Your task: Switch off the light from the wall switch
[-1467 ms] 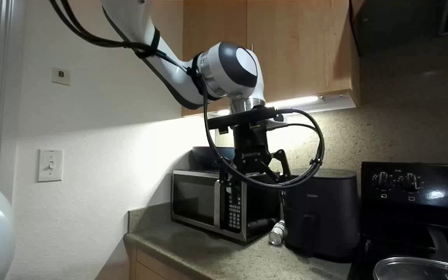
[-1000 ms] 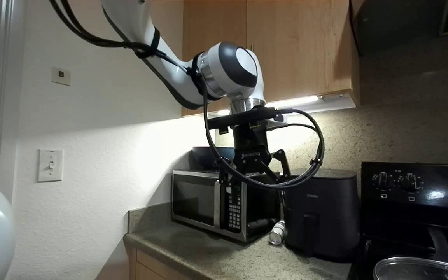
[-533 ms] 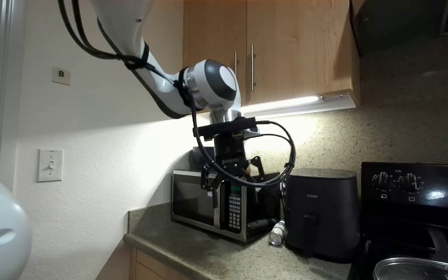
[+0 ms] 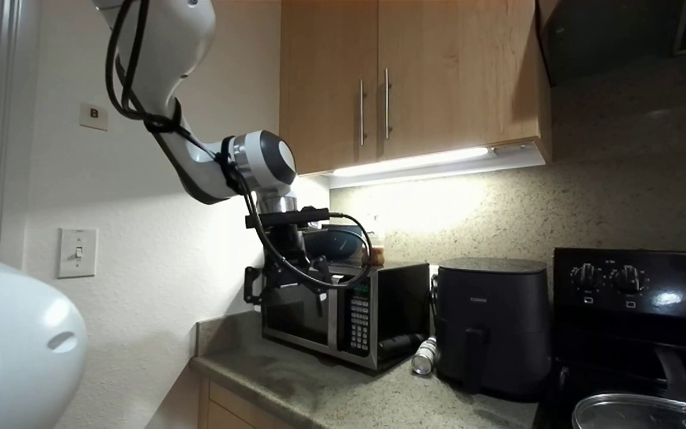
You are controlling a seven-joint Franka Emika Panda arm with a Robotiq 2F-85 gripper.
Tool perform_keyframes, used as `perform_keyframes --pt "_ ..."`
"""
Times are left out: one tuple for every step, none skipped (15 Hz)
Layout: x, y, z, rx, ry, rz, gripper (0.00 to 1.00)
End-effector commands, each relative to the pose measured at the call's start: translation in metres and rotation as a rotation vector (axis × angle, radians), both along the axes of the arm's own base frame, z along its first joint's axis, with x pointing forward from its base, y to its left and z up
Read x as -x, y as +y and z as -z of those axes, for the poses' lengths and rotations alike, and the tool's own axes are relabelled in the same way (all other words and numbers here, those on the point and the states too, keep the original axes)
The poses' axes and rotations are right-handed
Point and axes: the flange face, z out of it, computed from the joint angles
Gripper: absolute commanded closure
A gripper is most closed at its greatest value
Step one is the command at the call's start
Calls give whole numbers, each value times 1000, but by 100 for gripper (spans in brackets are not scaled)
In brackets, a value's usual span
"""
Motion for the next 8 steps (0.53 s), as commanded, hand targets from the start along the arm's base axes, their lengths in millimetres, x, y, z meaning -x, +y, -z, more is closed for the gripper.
perform_keyframes --pt "0 8 0 1 5 -34 0" --pt "1 11 -1 1 5 -43 0" --pt "1 11 -1 1 5 -43 0" --pt "0 10 -1 1 5 -40 0" --pt "0 9 -1 1 5 -38 0" --pt "0 9 -1 1 5 -38 0" --pt "-1 17 2 -3 7 -72 0" --pt "-2 28 6 -4 14 -105 0"
